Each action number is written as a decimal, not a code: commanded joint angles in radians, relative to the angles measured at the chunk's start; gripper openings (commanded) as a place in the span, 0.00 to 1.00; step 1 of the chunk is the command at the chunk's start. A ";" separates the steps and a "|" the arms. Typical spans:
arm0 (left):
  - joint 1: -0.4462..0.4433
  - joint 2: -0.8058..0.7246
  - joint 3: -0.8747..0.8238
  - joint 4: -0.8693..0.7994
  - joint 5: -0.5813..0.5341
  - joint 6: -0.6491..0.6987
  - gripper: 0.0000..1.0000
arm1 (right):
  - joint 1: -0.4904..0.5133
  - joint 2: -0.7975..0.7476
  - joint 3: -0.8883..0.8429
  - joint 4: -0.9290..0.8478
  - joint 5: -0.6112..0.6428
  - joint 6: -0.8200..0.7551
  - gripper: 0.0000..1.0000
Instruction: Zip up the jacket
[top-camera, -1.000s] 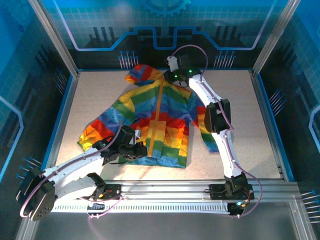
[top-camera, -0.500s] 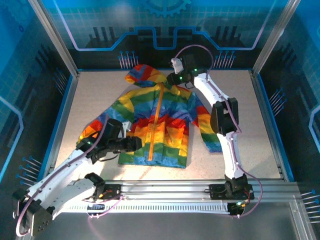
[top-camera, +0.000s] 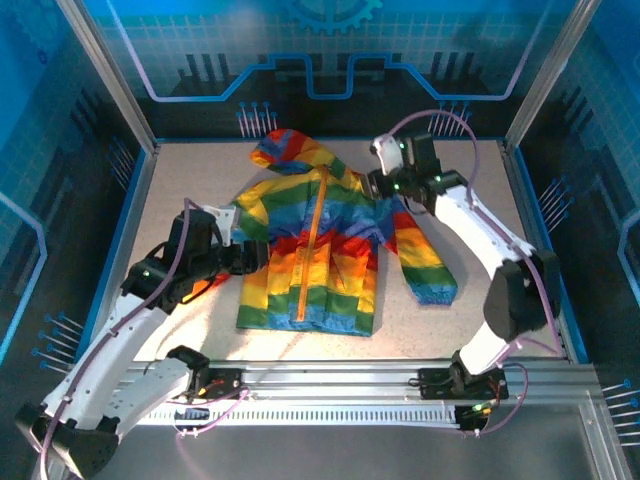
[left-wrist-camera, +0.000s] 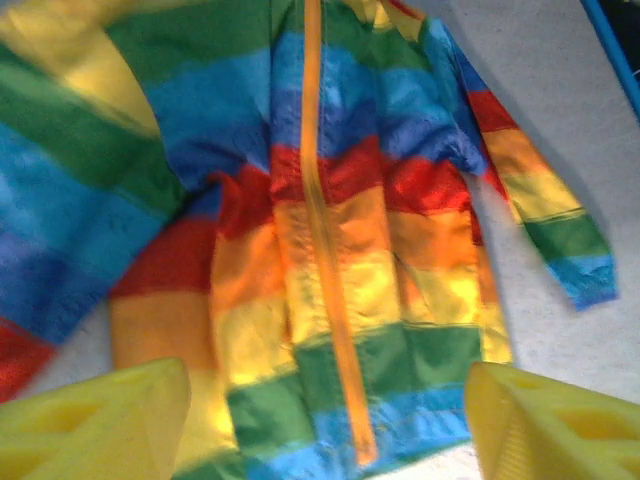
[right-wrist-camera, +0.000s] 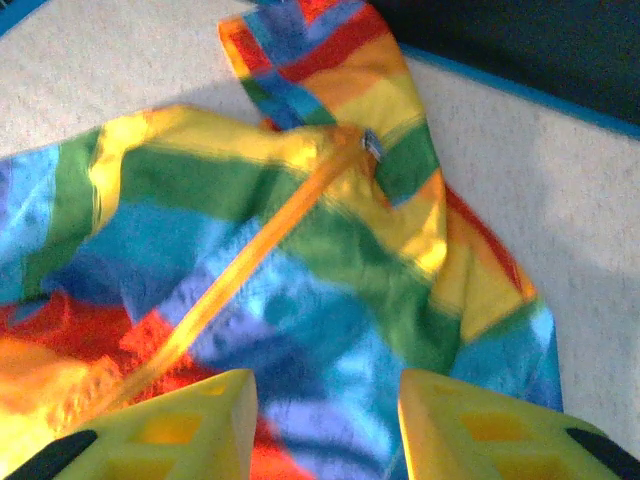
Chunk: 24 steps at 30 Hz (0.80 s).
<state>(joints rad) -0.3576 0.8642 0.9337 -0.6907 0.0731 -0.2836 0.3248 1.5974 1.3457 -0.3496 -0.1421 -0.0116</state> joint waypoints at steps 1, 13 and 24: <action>0.016 0.004 -0.022 0.123 -0.087 0.097 0.84 | -0.013 -0.140 -0.186 0.104 0.025 0.017 0.44; 0.115 0.062 -0.203 0.490 -0.303 0.136 0.99 | -0.032 -0.601 -0.710 0.230 0.277 0.036 0.77; 0.255 0.117 -0.484 0.860 -0.269 0.230 0.99 | -0.129 -0.770 -1.002 0.551 0.530 0.032 1.00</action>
<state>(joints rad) -0.1276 0.9615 0.4938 0.0242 -0.1726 -0.1230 0.2276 0.8276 0.3897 0.0620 0.3012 0.0154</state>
